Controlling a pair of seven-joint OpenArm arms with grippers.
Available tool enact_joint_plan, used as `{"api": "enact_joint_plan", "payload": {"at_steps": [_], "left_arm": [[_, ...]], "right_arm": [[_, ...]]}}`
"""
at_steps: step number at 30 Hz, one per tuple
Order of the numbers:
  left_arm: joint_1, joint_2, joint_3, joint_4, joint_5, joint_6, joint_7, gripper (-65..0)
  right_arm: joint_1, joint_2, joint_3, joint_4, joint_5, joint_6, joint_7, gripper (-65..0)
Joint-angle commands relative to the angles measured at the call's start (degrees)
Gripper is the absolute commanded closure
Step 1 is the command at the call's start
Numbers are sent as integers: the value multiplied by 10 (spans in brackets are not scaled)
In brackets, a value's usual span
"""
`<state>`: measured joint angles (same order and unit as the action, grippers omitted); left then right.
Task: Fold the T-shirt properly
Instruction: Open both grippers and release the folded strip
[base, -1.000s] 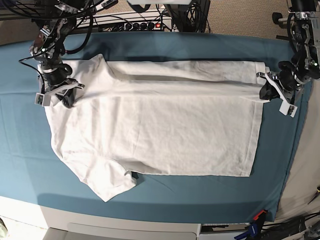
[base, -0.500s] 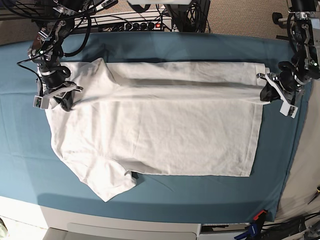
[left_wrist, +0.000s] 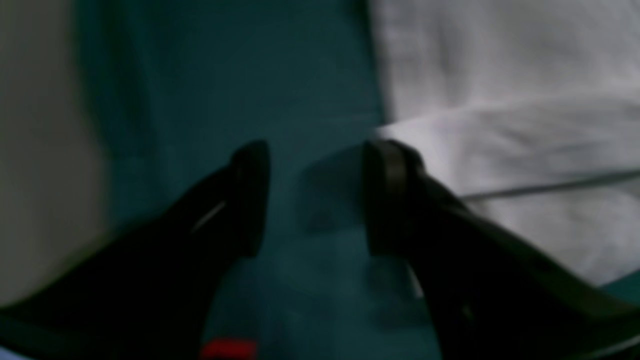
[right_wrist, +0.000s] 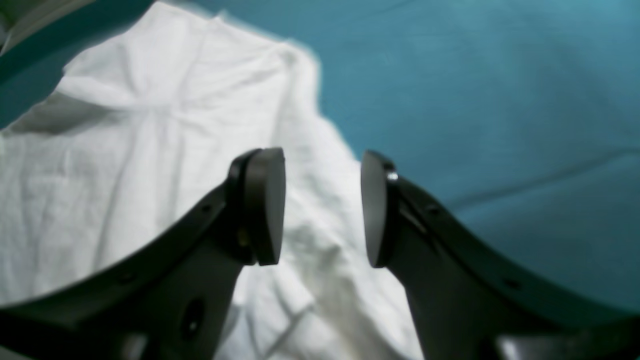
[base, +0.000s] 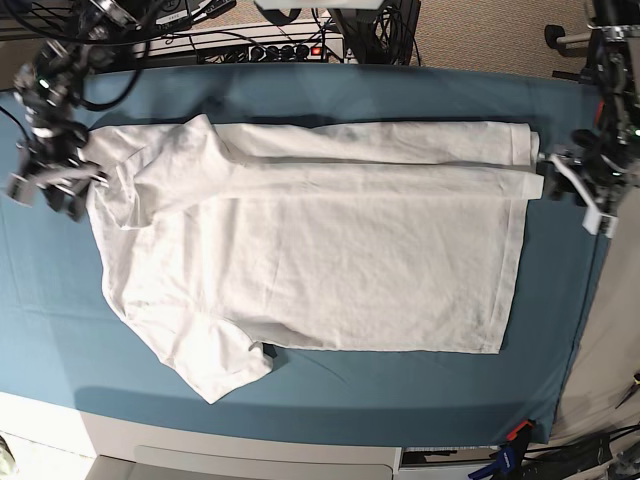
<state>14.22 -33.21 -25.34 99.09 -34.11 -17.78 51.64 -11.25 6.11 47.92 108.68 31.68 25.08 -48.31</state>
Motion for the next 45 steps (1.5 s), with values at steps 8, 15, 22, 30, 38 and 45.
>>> {"api": "enact_joint_plan", "payload": {"at_steps": [8,15,22,30,38,45], "left_arm": [[30,-43,-145,17,-111,-33,28,-305],[88,-39,-169,17,-146,-74,30,-305],[86,-35,-169,17,-147,-78,30,-305],[87,-35,-169,17,-148,-78,30,-305],[87,-35,-169,17,-147,-78,30,-305],[87,-35,-169,17,-148,-78,30,-305]], "right_arm": [[-118,20,133,12,125,9,-46,-255],[-143,-11,135,-8,136,6,-44,-255],[-128,-12,71,-100,172,7,-54,-255],[-114,-25,-9,-117,170,35,-55,-301],[-114,-24,0,-117,169,35,-39,-337],[-95,-23,50,-117,158,19,-31,-337]]}}
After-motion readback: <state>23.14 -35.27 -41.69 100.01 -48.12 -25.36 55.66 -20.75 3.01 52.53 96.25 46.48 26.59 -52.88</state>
